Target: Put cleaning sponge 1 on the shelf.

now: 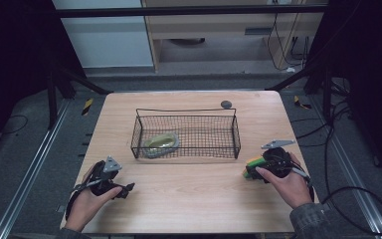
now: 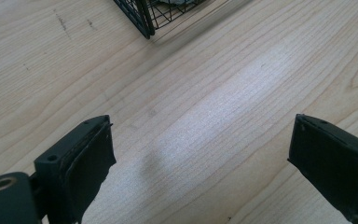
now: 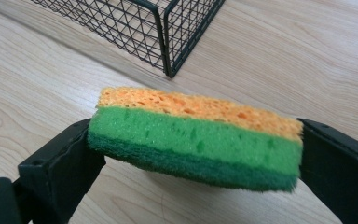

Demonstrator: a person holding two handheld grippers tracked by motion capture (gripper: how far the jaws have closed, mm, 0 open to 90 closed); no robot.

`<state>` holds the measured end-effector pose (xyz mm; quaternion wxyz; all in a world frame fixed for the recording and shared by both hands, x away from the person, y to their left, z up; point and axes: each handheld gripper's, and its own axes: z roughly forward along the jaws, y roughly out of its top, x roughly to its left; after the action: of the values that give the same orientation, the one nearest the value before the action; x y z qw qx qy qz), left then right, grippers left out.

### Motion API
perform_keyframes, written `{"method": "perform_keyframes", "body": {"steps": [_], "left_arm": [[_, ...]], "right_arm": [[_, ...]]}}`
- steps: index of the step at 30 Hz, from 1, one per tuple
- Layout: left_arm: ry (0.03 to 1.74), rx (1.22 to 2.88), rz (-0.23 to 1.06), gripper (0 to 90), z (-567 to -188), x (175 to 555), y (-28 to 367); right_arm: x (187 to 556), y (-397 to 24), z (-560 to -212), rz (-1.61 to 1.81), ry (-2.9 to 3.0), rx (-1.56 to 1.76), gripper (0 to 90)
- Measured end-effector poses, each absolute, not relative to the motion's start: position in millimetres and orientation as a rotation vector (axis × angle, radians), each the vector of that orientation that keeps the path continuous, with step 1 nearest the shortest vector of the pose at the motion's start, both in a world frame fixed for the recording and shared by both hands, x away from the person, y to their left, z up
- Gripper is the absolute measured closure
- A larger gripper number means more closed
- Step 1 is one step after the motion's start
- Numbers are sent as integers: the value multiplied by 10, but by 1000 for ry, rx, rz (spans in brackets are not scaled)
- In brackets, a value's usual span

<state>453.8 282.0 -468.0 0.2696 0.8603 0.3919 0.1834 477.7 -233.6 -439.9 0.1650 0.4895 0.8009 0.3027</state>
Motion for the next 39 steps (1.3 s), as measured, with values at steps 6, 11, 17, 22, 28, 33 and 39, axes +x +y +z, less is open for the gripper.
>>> {"method": "perform_keyframes", "body": {"steps": [6,11,17,22,28,33,39], "left_arm": [[1056,2324,496,59,-4687,4540,2813],[1063,2323,495,62,-4694,4541,2825],[1068,2330,498,66,-4701,4543,2828],[1072,2322,499,67,-4695,4542,2832],[1076,2331,499,67,-4715,4550,2843],[1095,2319,496,64,-4746,4562,2868],[1109,2299,493,57,-4763,4574,2879]], "right_arm": [[4789,-2280,-4412,858,2288,1371,62],[4793,-2283,-4409,868,2279,1370,132],[4761,-2299,-4391,861,2285,1368,162],[4736,-2333,-4353,878,2273,1363,168],[4713,-2337,-4299,895,2279,1354,171],[4707,-2330,-4197,916,2273,1336,172],[4723,-2306,-4090,926,2272,1319,174]]}}
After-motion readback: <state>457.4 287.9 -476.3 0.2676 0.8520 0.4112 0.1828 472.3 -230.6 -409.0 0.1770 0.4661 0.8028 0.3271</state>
